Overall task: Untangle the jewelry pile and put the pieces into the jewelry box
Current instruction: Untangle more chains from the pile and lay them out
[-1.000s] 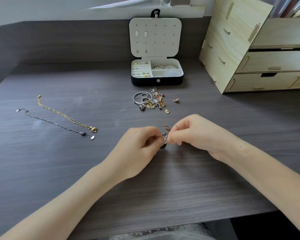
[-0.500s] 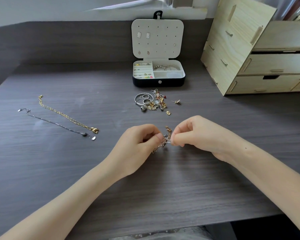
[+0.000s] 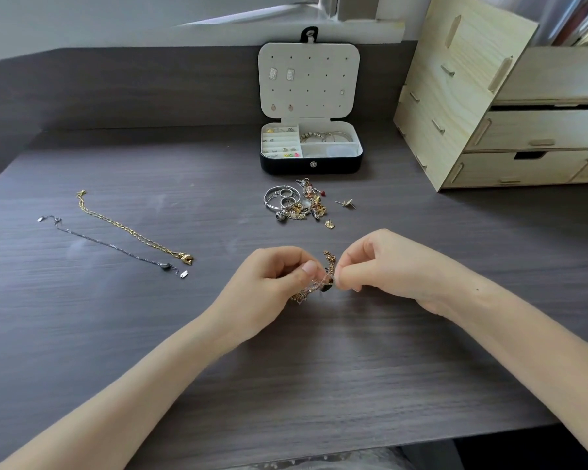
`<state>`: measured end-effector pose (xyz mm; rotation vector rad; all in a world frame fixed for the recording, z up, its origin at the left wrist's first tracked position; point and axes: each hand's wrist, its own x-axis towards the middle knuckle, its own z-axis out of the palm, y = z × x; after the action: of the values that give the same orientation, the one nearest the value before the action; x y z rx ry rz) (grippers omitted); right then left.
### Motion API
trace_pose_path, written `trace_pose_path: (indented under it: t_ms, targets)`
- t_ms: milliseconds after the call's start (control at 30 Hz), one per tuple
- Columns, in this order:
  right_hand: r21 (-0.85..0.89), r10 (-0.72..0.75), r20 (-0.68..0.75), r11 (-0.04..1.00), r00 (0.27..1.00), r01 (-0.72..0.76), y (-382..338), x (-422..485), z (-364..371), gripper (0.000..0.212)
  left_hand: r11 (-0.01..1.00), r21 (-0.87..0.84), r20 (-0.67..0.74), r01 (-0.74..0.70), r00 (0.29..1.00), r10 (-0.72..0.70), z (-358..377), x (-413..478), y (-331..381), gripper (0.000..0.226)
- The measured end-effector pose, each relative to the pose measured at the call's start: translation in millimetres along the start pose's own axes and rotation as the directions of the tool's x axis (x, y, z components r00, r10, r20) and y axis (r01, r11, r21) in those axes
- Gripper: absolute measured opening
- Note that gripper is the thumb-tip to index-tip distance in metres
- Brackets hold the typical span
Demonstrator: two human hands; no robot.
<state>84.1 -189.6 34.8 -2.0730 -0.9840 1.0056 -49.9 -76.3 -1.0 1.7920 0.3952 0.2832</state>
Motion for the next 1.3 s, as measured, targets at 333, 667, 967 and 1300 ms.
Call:
trace_pose_path:
  t_ms: [333, 667, 967, 1300]
  targets:
    - [0.481, -0.125, 0.084, 0.874, 0.989, 0.070, 11.2, 5.1, 8.1, 0.005, 0.994, -0.100, -0.014, 0.049, 0.999, -0.051, -2.9, -2.7, 10.1, 0.025]
    - [0.695, -0.122, 0.117, 0.719, 0.986, 0.007, 13.5, 8.9, 8.7, 0.017, 0.991, -0.115, -0.025, 0.066, 0.997, -0.070, -3.1, -2.2, 12.7, 0.026]
    - [0.757, -0.067, 0.128, 0.651, 0.990, -0.054, 12.9, 9.9, 8.8, 0.018, 0.985, -0.137, 0.008, 0.107, 0.994, -0.107, -2.8, -2.1, 13.4, 0.019]
    - [0.578, -0.054, -0.027, 0.814, 0.998, 0.060, 7.2, 3.4, 9.1, 0.036, 0.999, 0.025, -0.106, -0.036, 0.994, 0.038, 1.0, -3.1, 10.6, 0.020]
